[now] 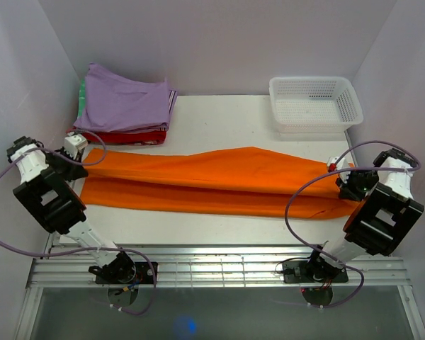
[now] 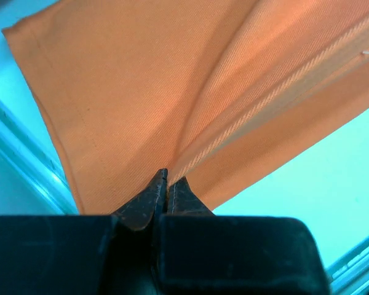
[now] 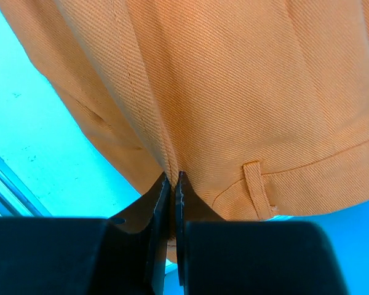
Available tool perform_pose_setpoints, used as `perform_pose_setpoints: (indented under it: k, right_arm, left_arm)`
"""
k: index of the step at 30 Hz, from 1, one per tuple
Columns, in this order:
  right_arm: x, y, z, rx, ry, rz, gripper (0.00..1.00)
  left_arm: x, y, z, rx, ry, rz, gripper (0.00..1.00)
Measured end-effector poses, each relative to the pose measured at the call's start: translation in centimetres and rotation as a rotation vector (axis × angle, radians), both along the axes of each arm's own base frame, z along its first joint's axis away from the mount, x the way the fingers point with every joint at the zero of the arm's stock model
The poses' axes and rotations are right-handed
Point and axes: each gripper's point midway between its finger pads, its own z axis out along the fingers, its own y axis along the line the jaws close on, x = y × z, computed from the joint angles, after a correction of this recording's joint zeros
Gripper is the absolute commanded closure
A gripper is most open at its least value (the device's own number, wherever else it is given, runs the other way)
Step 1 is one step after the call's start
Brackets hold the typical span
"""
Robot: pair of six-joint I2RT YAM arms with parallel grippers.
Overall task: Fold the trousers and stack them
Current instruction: Fold the trousers
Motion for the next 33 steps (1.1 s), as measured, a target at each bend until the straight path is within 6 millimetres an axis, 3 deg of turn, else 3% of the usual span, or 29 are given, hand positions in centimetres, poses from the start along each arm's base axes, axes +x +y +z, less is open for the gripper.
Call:
perform_pose_setpoints:
  k: [1, 2, 3, 4, 5, 7, 9, 12, 14, 17, 19, 21, 22, 24, 25, 29, 33]
  right_arm:
    - [-0.1, 0.1, 0.2, 0.001, -0.007, 0.003, 0.89]
    - [-0.3, 0.2, 0.3, 0.0, -0.013, 0.012, 0.66]
    - [-0.6, 0.2, 0.2, -0.005, -0.01, 0.017, 0.53]
    - [-1.0, -0.4, -0.3, -0.048, -0.005, 0.027, 0.41]
    - [-1.4, -1.2, -0.9, -0.088, -0.003, 0.028, 0.2]
    - [-2.7, -2.4, -2.4, -0.154, 0.026, 0.035, 0.13]
    - [-4.0, -2.9, -3.3, -0.182, 0.058, 0.043, 0.12]
    - [-3.7, -3.7, -2.5, -0.201, 0.046, 0.04, 0.12]
    - [-2.5, -4.7, -0.4, -0.212, 0.017, 0.024, 0.13]
    - [1.0, -6.5, 4.6, -0.216, -0.086, -0.012, 0.14]
    - [3.4, -7.1, 8.0, -0.191, -0.164, -0.051, 0.19]
    - [5.0, -6.8, 10.0, -0.165, -0.215, -0.083, 0.25]
    - [5.3, -5.8, 10.2, -0.142, -0.216, -0.08, 0.33]
    - [5.6, -3.1, 9.4, -0.092, -0.19, -0.049, 0.39]
    - [5.4, -1.1, 8.3, -0.061, -0.166, -0.025, 0.41]
    - [3.1, 7.4, 4.1, 0.029, -0.036, 0.095, 0.41]
    - [2.4, 15.2, 3.8, 0.05, -0.041, 0.242, 0.42]
  left_arm:
    - [-1.0, 0.2, 0.2, 0.005, -0.009, 0.001, 0.83]
    - [-2.0, 0.4, 0.0, 0.012, -0.015, 0.0, 0.7]
    - [-2.9, 0.5, -0.5, 0.02, -0.009, -0.003, 0.51]
    - [-3.6, 1.4, -1.2, 0.054, 0.001, -0.005, 0.23]
    - [-4.2, 2.4, -2.4, 0.089, 0.017, -0.003, 0.02]
    - [-5.4, 3.5, -4.5, 0.115, 0.065, 0.001, 0.02]
    - [-6.6, 3.6, -6.1, 0.116, 0.108, -0.009, 0.02]
    - [-7.3, 3.5, -5.9, 0.103, 0.105, -0.027, 0.02]
    - [-7.2, 3.3, -4.5, 0.085, 0.078, -0.034, 0.02]
    - [-6.4, 3.2, -1.1, 0.074, 0.018, -0.033, 0.02]
    - [-5.3, 3.4, 1.6, 0.081, -0.046, -0.015, 0.02]
    - [-4.5, 3.0, 3.9, 0.08, -0.102, 0.008, 0.02]
    - [-4.4, 2.5, 4.5, 0.074, -0.109, 0.015, 0.02]
    - [-4.4, 1.0, 4.7, 0.046, -0.092, 0.028, 0.07]
    - [-4.4, 0.0, 4.3, 0.024, -0.076, 0.03, 0.15]
    - [-5.8, -4.0, 0.6, -0.087, 0.052, 0.065, 0.29]
    - [-7.1, -4.6, -1.9, -0.161, 0.177, 0.171, 0.3]
